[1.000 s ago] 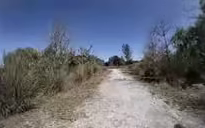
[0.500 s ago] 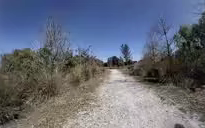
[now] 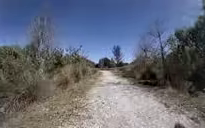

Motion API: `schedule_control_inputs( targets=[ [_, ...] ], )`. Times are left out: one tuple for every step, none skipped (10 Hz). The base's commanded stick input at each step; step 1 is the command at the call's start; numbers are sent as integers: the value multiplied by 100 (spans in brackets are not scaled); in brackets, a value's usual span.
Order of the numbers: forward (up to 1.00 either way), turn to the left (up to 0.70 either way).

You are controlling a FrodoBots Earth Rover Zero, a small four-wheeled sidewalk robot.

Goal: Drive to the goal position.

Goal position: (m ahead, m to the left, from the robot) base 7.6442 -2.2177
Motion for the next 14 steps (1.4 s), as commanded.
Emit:
schedule_control_inputs(
  targets=[
    [70, -18],
    [70, -9],
    [70, -2],
    [70, 0],
    [70, 0],
    [70, 0],
    [70, 3],
    [70, 9],
    [70, 10],
    [70, 4],
    [70, 9],
    [70, 18],
    [70, 4],
    [70, 3]
  ],
)
